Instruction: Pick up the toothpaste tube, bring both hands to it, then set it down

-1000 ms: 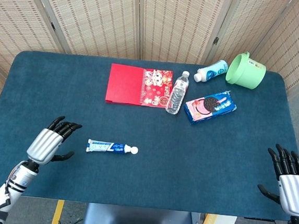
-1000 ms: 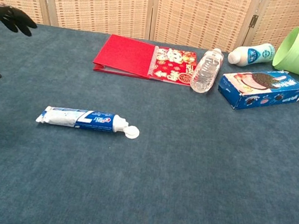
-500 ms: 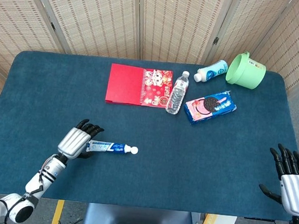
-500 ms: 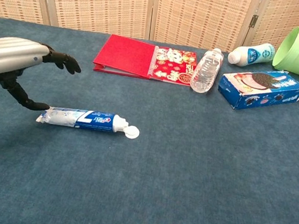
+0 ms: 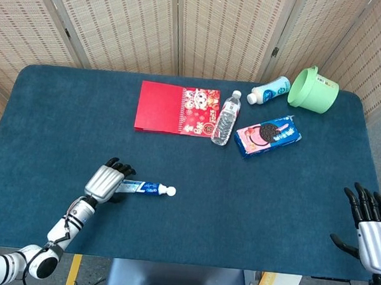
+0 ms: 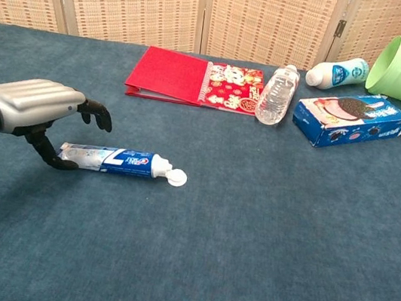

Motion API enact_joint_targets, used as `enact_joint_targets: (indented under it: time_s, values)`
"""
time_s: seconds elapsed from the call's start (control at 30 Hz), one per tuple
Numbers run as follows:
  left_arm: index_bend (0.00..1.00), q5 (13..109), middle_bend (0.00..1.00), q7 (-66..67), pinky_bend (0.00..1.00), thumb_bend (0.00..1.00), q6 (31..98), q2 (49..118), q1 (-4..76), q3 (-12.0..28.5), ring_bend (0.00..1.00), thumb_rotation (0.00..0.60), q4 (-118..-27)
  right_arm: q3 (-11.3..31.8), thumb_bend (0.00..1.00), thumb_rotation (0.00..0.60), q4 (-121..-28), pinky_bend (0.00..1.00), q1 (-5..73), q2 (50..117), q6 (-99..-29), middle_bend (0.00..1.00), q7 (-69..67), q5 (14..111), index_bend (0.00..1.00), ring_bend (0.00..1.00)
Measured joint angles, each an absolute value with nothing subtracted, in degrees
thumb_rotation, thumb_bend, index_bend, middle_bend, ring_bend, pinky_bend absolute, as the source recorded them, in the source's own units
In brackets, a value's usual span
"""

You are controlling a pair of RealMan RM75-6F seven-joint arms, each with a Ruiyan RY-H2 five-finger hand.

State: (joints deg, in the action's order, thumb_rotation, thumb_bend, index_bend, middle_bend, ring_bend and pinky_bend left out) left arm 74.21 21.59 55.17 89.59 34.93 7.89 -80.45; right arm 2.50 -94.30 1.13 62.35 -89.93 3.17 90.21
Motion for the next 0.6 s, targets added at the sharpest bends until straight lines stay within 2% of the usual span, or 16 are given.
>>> enact_joint_targets:
  time_s: [0.37, 0.6]
  values:
    - [0.34, 72.46, 0.34, 22.27, 0.2, 0.26, 54.86, 93.1, 36.39, 7.78, 0.34, 0.6, -77.14, 2.54, 0.0, 0.6, -93.94, 0.0, 0.82, 62.43, -90.12, 0.0, 2.58, 89.82, 0.0, 0.0]
    - [0.38, 71.85, 0.38, 22.04, 0.22, 0.35, 54.76, 94.85, 37.17, 7.69, 0.37, 0.6, -75.28, 2.63, 0.0, 0.6, -93.8, 0.0, 0.67, 62.35, -90.22, 0.0, 2.13, 89.57, 0.0, 0.0]
